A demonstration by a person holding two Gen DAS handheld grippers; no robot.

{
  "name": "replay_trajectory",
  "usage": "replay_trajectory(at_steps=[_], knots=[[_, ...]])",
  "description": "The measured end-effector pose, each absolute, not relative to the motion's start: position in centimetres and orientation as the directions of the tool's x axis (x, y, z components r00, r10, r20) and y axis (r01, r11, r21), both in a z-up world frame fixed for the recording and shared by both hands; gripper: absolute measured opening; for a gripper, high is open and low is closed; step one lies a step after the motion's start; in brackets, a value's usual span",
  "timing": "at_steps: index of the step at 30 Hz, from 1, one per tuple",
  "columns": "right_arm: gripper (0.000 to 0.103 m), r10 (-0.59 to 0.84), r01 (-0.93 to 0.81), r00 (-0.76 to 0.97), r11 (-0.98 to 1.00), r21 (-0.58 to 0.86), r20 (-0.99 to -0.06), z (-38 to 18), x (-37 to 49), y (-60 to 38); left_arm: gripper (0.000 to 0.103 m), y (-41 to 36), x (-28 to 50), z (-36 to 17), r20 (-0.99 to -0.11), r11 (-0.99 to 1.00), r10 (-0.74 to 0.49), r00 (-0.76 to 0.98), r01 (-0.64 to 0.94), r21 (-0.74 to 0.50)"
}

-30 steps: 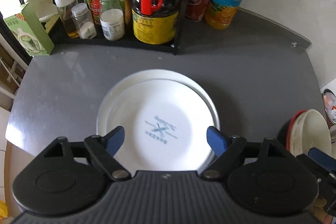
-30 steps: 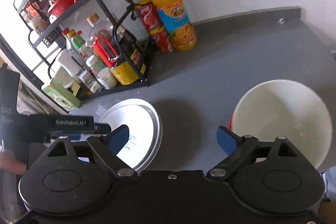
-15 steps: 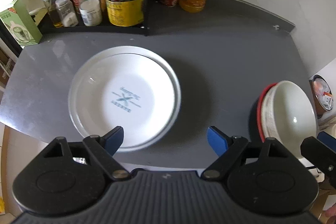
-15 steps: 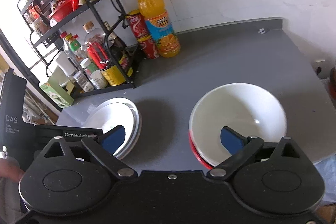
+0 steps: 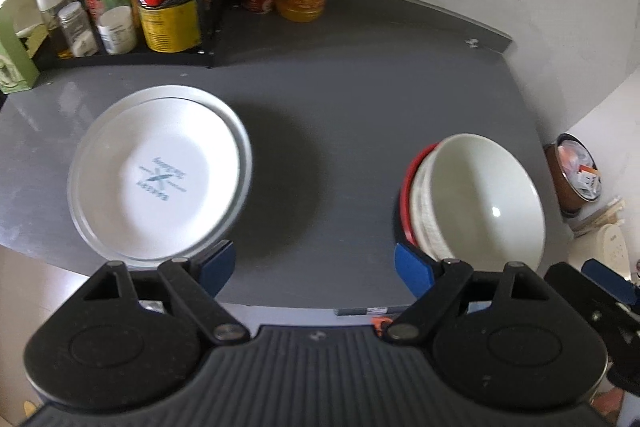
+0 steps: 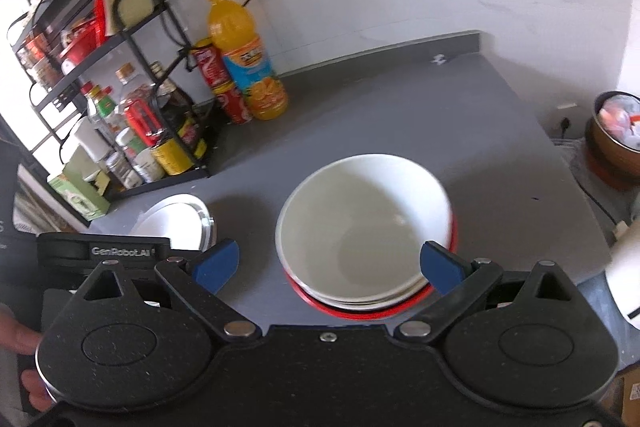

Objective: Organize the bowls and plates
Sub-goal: 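Move both tools to the rim of the red bowl holding cream bowls, then close both tools on the rim of the red bowl stack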

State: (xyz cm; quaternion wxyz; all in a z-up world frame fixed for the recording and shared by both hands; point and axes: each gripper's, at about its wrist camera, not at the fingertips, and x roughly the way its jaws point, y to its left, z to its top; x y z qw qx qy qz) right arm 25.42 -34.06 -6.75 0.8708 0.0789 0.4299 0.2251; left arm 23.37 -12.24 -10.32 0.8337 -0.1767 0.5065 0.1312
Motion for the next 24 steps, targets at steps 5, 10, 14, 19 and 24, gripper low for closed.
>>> replay_trajectory(at_steps=[5, 10, 14, 19, 24], knots=[[0.098, 0.424, -0.265, 0.540, 0.905, 0.332, -0.727, -7.9, 26.1, -36.0, 0.086, -14.0, 24.0, -10.3, -0.882, 0.910, 0.016, 0.470, -0.373, -0.182], [0.098, 0.399, -0.198, 0.533, 0.916, 0.348, -0.746, -9.5, 26.9, -37.9, 0.086, -15.9, 25.0, -10.5, -0.878, 0.921, 0.011, 0.478, -0.346, -0.177], [0.097, 0.397, -0.164, 0.513, 0.916, 0.367, -0.761, -11.0, 27.5, -38.9, 0.085, -16.8, 25.7, -11.0, -0.877, 0.922, -0.008, 0.481, -0.336, -0.193], [0.087, 0.427, -0.125, 0.469, 0.898, 0.421, -0.773, -12.9, 28.5, -39.3, 0.085, -17.5, 26.8, -12.0, -0.881, 0.922, -0.021, 0.473, -0.332, -0.200], [0.070, 0.439, -0.097, 0.425, 0.891, 0.443, -0.791, -14.8, 29.1, -39.5, 0.079, -17.9, 28.0, -13.6, -0.885, 0.912, -0.057, 0.463, -0.336, -0.235]])
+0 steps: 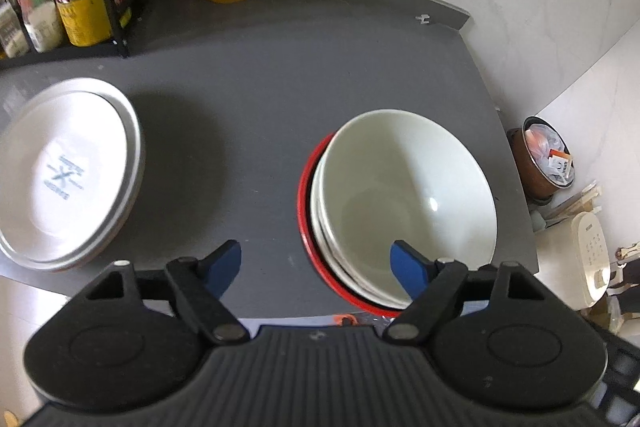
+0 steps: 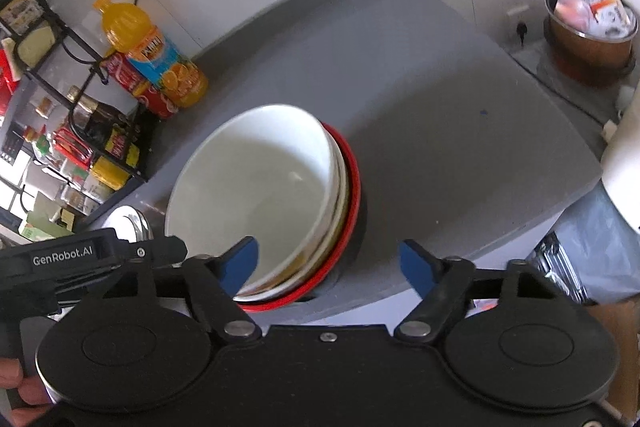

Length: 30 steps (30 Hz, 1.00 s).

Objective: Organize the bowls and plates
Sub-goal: 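Close both tools on the rim of the red bowl stack, then lift the red bowl stack with both tools and carry it over the plates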

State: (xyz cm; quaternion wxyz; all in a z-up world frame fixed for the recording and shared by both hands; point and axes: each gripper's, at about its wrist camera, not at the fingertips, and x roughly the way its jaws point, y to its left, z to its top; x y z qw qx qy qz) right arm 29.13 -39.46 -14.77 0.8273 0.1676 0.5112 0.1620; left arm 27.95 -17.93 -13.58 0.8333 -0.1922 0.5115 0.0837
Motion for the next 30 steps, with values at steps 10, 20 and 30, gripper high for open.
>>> replay_trajectory(at_steps=[10, 20, 30], knots=[[0.055, 0.490, -0.070, 0.390, 0.860, 0.506, -0.779, -16.4, 30.1, -39.5, 0.044, -17.9, 29.4, -16.0, -0.899, 0.886, -0.083, 0.431, -0.381, -0.265], [0.052, 0.479, -0.012, 0.374, 0.858, 0.513, -0.794, -18.0, 32.4, -39.7, 0.035, -16.9, 30.6, -17.2, -0.896, 0.859, -0.094, 0.435, -0.419, -0.293], [0.043, 0.485, 0.003, 0.360, 0.854, 0.521, -0.797, -19.3, 34.6, -39.9, 0.032, -15.5, 32.1, -18.1, -0.895, 0.841, -0.107, 0.433, -0.441, -0.313]])
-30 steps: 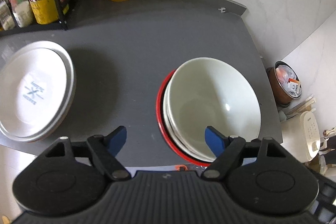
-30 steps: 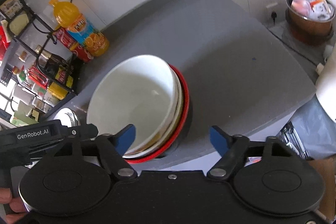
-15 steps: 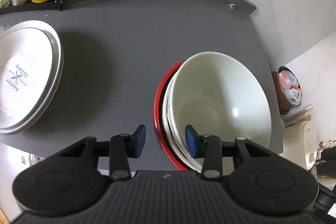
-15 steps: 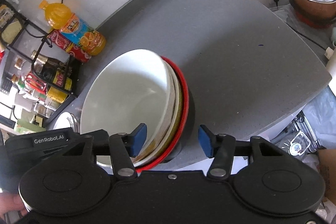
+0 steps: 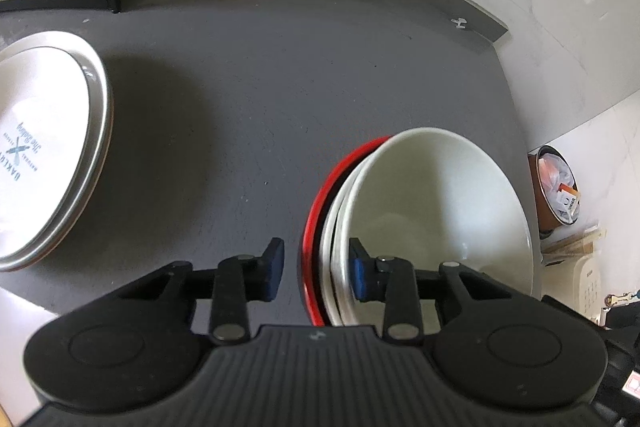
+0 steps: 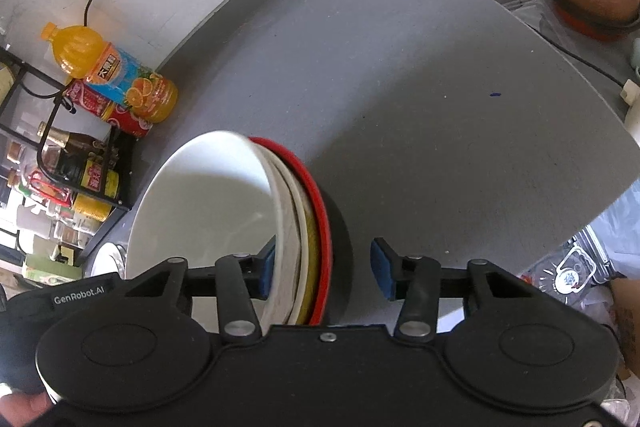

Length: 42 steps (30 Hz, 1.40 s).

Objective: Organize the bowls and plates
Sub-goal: 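Lift the red bowl stack with both tools and carry it over the plates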

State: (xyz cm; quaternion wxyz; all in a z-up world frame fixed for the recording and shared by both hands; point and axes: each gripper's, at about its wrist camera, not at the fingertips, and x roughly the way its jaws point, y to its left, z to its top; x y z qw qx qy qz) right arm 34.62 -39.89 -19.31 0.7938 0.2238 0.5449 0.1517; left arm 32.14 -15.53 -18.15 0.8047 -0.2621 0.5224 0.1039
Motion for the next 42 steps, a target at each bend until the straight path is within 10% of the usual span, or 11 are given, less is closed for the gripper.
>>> replay_trajectory(at_steps=[42], knots=[[0.033, 0.550, -0.153, 0.361, 0.832, 0.533, -0.753, -14.2, 33.9, -29.0, 0.022, -7.1, 30.2, -12.8, -0.898, 0.842, -0.086, 0.431, -0.451, -0.297]])
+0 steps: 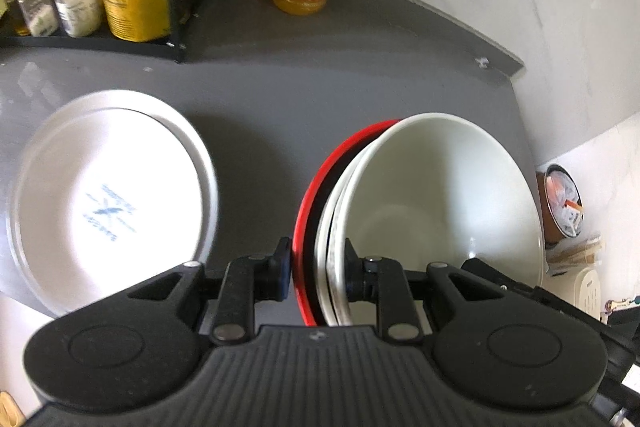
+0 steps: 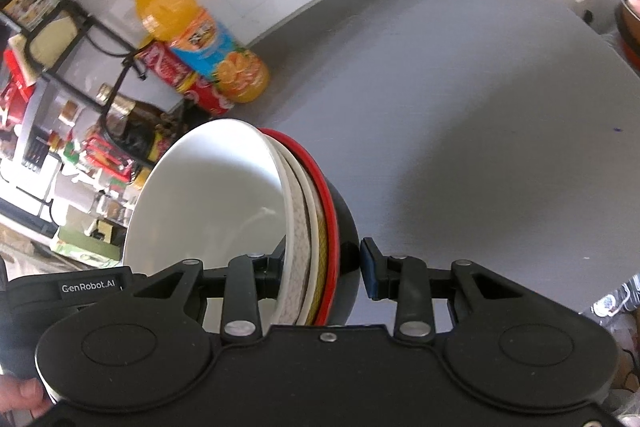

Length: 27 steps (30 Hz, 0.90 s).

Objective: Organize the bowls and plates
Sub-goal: 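Lift the red bowl stack with both tools and carry it over the plates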

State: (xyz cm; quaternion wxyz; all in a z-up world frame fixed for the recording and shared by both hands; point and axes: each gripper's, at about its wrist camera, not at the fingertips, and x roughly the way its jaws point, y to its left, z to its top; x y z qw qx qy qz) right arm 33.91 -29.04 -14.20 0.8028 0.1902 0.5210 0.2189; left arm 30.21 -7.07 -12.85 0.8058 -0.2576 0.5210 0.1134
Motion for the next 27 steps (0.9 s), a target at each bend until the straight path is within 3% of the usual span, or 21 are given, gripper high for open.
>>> replay_trajectory(at_steps=[27], knots=[[0.033, 0.588, -0.277, 0.301, 0.808, 0.521, -0.751, -12.4, 32.0, -15.2, 0.022, 6.7, 25.2, -10.6, -0.884, 0.774, -0.025, 0.466, -0.551, -0.313]])
